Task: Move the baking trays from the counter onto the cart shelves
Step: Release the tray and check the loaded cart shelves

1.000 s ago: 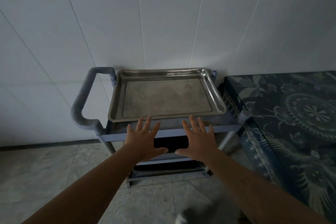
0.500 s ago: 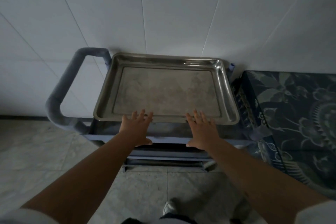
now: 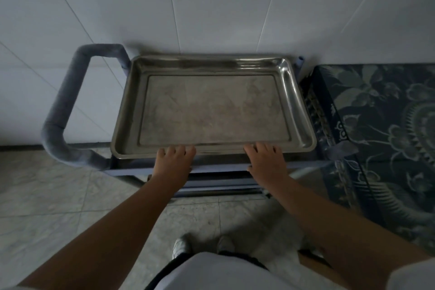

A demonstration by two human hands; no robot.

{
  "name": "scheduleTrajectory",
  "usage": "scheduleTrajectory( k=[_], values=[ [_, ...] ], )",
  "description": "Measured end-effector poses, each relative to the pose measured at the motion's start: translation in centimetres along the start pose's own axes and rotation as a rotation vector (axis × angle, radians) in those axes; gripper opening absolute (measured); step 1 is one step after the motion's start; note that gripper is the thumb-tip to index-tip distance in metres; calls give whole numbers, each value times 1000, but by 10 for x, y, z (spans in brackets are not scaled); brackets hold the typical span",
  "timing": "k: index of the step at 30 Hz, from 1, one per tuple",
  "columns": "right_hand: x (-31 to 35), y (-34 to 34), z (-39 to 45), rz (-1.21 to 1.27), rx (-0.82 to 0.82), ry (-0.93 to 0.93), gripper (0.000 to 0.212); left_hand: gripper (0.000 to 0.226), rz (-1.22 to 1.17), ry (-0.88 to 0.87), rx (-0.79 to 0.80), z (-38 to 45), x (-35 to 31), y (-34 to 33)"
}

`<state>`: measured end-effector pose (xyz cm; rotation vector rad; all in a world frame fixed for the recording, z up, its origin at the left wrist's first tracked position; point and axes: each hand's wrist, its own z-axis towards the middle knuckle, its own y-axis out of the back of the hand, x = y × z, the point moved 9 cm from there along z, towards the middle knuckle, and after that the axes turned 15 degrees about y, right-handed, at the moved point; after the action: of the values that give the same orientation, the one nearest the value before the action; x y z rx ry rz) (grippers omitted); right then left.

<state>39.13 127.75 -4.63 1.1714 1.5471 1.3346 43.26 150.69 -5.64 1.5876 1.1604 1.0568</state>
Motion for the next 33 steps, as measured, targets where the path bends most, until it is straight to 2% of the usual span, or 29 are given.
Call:
scheduleTrajectory(
  k=[4,11,19,22,26,29,33],
  values=[
    [5,-2,-10,-33,-35,-40,45,61,-6,1,37,-7,2,-6],
    [18,-4,-32,-35,-49,-39,44,62,-54,0,-31,-40,1,-11],
    [23,-4,-40,14,-79,-5,56,73,-70,1,-45,-46,1,-11],
    [24,-10,-46,55,-59,-26,79,87,-105,25,-40,-52,1,-12],
    [34,-33,-63,112,-20,-26,100,106,-153,87,11,-75,-3,-26],
    [52,-61,-82,134,18,50,104,104,-186,70,97,-103,-15,-51],
    [65,-114,-93,176,162,87,108,98,-175,47,314,-130,-29,-107]
  ],
)
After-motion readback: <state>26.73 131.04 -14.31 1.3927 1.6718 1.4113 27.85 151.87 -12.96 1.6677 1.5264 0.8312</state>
